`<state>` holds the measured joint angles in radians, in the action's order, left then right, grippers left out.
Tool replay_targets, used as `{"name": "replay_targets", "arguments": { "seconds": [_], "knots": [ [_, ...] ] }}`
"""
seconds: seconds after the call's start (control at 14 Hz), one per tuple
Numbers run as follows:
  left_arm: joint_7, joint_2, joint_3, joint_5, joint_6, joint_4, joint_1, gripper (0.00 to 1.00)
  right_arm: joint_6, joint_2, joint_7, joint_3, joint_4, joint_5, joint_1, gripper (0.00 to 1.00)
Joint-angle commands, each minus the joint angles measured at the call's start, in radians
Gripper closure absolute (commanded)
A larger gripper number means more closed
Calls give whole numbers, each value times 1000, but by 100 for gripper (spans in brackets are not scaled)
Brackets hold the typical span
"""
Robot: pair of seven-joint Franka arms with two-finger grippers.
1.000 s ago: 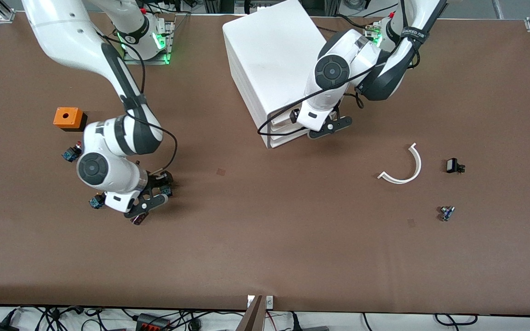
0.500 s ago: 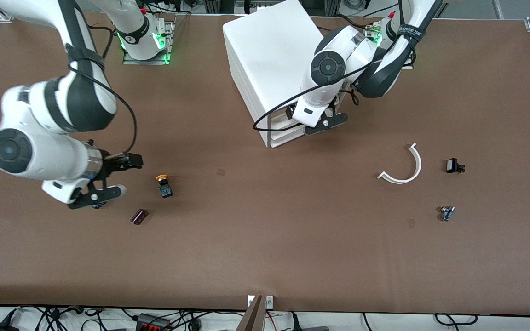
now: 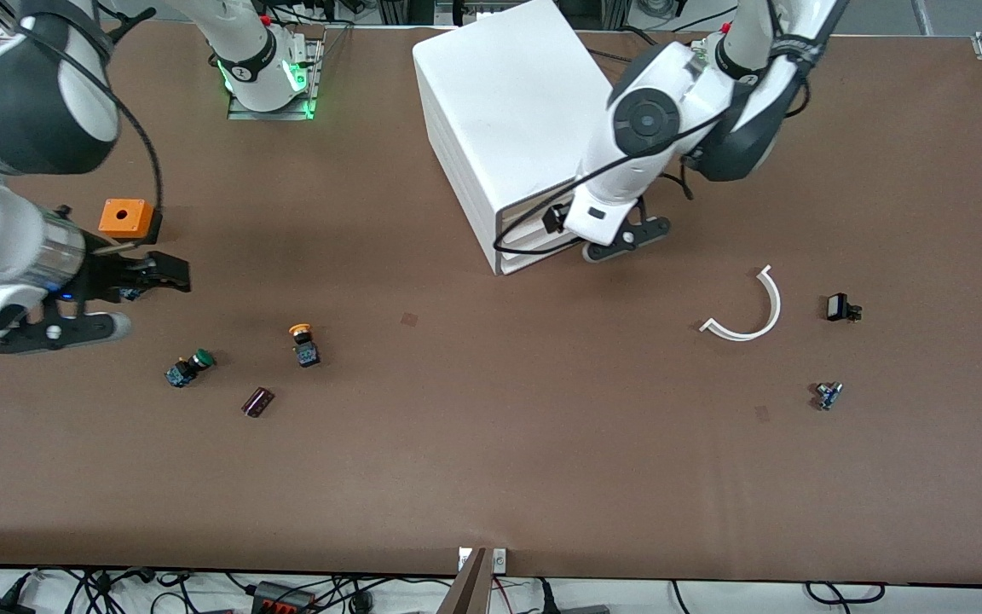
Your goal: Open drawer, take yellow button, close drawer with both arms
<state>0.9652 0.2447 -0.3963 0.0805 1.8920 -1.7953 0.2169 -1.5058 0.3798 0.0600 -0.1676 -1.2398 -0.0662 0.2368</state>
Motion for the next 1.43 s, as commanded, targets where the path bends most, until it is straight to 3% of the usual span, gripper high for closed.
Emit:
{"name": "replay_targets", "arguments": {
  "seconds": [0.0, 0.36, 0.5, 0.64, 0.71, 1.0, 1.14, 1.36],
  "knots": [
    [-185, -1, -6, -2, -135, 126, -123, 0, 15, -32, -22, -20, 14, 6, -16, 0],
    [-492, -2, -7, -137, -258, 243, -269, 0, 10, -78, -25, -87, 19, -20, -39, 0],
    [-621, -5, -9, -189, -335, 289, -321, 0, -2, -123, -17, -47, 16, -29, -108, 0],
    [-788, -18, -4, -191, -378, 332, -381, 0, -10, -154, -17, 58, 8, -18, -216, 0],
    [-854, -42, 26, -186, -379, 329, -380, 0, -20, -160, -16, 92, 5, -12, -250, 0],
    [-1157, -140, 348, -48, -376, 262, -248, 0, -83, -228, -17, 178, -107, 98, -303, 0],
    [-1154, -218, 390, -53, -329, 176, -220, 0, -70, -246, -25, 184, -130, 105, -309, 0],
    [-1075, -298, 392, -56, -211, 79, -211, 0, -71, -277, -20, 180, -193, 105, -310, 0]
  ]
}}
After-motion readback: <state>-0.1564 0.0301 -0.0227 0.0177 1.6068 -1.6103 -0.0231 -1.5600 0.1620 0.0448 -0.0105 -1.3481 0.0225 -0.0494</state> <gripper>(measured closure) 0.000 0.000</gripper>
